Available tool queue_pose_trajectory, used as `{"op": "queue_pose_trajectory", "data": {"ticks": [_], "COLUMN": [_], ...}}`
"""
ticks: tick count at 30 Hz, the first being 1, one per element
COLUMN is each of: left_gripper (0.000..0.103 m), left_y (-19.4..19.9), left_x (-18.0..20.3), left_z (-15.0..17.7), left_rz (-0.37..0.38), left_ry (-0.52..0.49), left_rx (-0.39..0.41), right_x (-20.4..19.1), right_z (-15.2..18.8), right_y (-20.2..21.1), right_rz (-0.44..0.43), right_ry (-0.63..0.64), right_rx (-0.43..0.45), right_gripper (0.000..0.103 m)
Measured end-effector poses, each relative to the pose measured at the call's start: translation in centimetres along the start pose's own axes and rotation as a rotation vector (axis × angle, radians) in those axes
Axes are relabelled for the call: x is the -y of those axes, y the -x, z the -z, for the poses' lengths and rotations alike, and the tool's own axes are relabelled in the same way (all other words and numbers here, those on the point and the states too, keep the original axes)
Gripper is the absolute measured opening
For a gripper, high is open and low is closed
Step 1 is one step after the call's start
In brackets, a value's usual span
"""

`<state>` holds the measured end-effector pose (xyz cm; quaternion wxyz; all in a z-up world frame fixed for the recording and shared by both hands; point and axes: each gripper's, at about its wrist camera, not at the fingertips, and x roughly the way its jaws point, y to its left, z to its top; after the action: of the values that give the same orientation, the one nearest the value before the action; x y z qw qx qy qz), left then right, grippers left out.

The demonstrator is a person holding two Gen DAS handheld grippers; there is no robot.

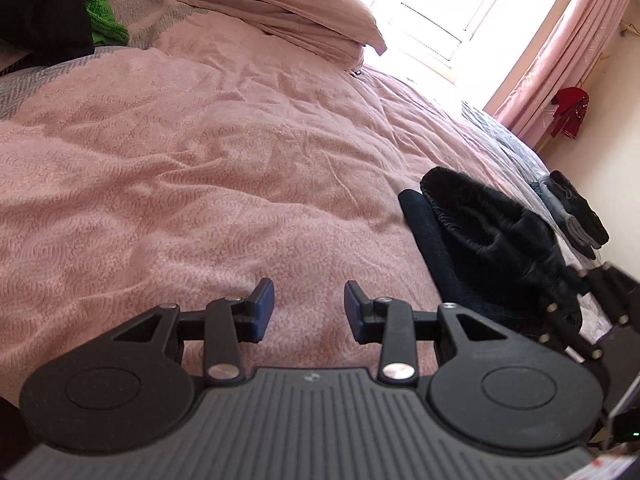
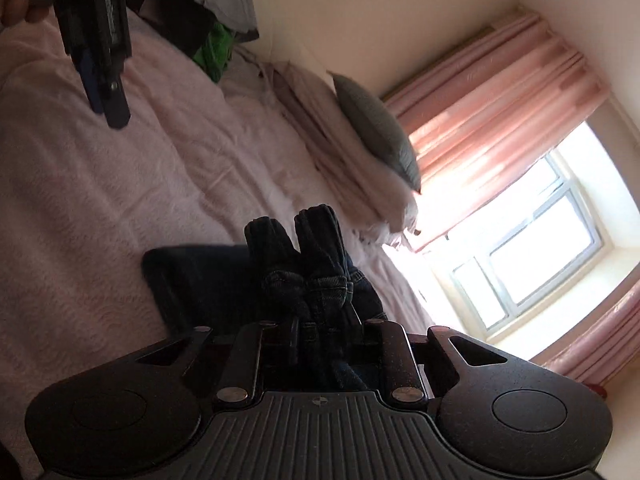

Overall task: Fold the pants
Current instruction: 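Lift the hems and fold them over onto the waistband with the right tool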

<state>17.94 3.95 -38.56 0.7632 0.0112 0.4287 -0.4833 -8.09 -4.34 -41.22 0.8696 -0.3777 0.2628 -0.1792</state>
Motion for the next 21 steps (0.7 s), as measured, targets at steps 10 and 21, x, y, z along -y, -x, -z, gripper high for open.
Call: {"op": "queue_pose_trajectory", "data": {"ticks": [10,21], "left_gripper": [0.032,0.032], "left_y": [-0.2,0.0], "left_x": [0.6,6.6], "left_z": [0.4,0.2], "left_rz": [0.005,0.191], "left_ry": [-0.006,-0.077], "left_rx": [-0.012,-0.025], "right_x": [-4.3,5.0], "right_z": [1.1,1.8], "right_y": [-0.3,2.9], "right_rz": [-0.083,-0.072], "right_ry": [0.094,-0.488], "right_rx": [-0.024,-0.143], "right_gripper": [0.021,0.072]}}
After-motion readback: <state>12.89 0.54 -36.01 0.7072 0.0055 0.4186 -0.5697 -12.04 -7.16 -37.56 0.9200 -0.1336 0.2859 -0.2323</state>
